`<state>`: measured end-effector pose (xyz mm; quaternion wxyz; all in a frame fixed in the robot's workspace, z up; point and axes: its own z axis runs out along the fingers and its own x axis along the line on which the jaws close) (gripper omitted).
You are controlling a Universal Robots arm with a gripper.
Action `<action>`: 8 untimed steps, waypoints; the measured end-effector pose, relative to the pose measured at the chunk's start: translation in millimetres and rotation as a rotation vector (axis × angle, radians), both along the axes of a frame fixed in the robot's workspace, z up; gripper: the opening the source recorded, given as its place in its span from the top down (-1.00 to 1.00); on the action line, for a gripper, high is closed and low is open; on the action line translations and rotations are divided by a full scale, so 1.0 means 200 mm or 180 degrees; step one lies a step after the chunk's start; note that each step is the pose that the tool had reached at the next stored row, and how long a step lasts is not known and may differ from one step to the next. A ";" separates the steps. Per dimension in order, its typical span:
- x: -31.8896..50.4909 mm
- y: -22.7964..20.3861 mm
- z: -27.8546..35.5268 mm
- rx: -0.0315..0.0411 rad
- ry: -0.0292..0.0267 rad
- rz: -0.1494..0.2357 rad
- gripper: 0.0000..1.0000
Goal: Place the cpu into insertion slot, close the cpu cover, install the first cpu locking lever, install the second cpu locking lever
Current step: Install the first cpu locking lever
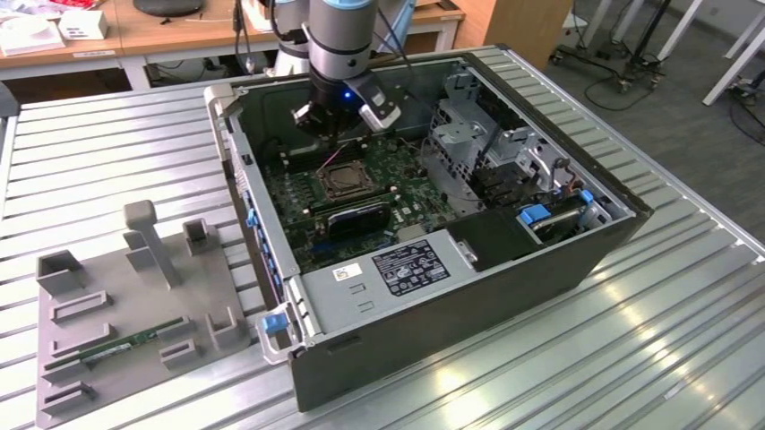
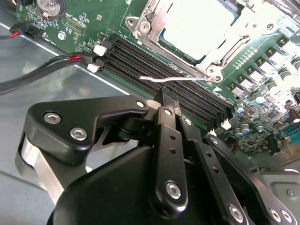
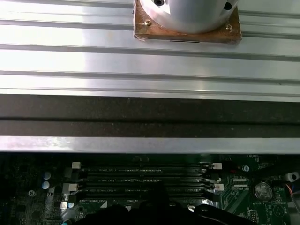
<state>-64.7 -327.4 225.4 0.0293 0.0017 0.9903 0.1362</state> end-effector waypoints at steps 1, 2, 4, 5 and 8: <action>0.001 -0.004 0.000 0.0000 0.0000 0.0000 0.79; 0.002 -0.009 0.000 0.0000 0.0000 0.0000 0.79; 0.002 -0.021 0.000 0.0000 0.0000 0.0000 0.79; 0.002 -0.025 0.000 0.0000 0.0000 0.0000 0.79; 0.002 -0.027 0.000 0.0000 0.0000 0.0000 0.79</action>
